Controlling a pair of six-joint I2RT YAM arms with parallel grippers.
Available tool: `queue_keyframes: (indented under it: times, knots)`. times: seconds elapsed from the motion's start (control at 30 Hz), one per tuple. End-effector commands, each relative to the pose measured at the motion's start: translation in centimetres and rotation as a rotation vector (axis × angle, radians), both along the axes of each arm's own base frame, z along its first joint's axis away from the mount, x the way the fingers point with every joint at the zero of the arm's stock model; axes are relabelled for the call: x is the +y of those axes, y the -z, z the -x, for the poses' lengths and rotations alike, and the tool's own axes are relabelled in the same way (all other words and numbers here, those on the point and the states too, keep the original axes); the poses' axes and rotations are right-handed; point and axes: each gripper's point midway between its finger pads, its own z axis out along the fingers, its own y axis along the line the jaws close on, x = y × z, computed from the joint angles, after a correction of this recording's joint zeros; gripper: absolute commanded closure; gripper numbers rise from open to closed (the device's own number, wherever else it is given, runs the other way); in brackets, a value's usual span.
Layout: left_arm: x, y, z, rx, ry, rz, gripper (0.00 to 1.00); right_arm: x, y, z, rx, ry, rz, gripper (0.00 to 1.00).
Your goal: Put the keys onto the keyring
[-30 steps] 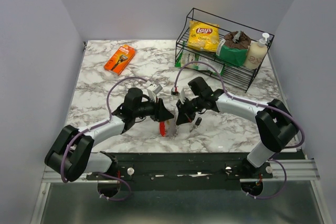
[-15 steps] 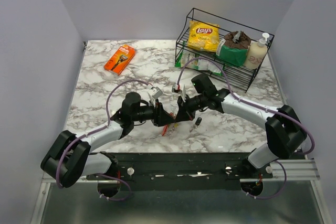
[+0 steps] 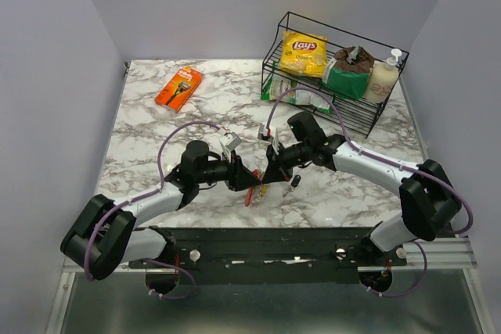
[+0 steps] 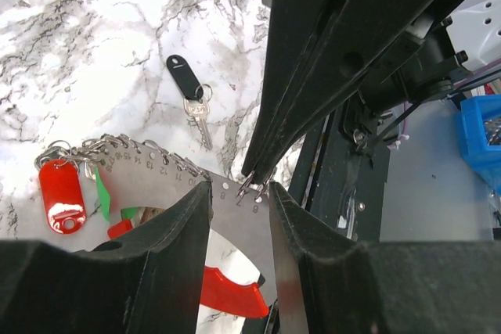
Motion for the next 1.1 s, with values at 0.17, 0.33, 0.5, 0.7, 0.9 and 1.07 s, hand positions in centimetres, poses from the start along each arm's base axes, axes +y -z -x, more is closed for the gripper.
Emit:
queue_keyframes:
  times: [0.17, 0.33, 0.5, 0.7, 0.9, 1.07]
  knots:
    - [-0.1, -0.1, 0.5, -0.030, 0.020, 0.028, 0.56, 0.4, -1.6, 0.3, -0.050, -0.032, -0.059, 0.99]
    - [-0.5, -0.7, 0.6, -0.038, 0.043, 0.060, 0.56, 0.4, -1.7, 0.5, -0.045, -0.038, -0.066, 0.99]
    - [-0.9, -0.6, 0.9, -0.036, 0.064, 0.067, 0.60, 0.5, -2.0, 0.5, -0.054, -0.038, -0.075, 0.99]
    - [-1.0, -0.3, 1.0, -0.033, 0.072, 0.068, 0.65, 0.4, -2.2, 0.5, -0.067, -0.034, -0.078, 0.99]
    - [-0.7, -0.4, 1.0, -0.053, 0.051, 0.068, 0.66, 0.4, -2.2, 0.6, -0.069, -0.039, -0.084, 0.99]
    - [-0.3, -0.4, 0.5, -0.062, 0.002, 0.060, 0.51, 0.4, -2.6, 0.7, -0.079, -0.044, -0.095, 0.99]
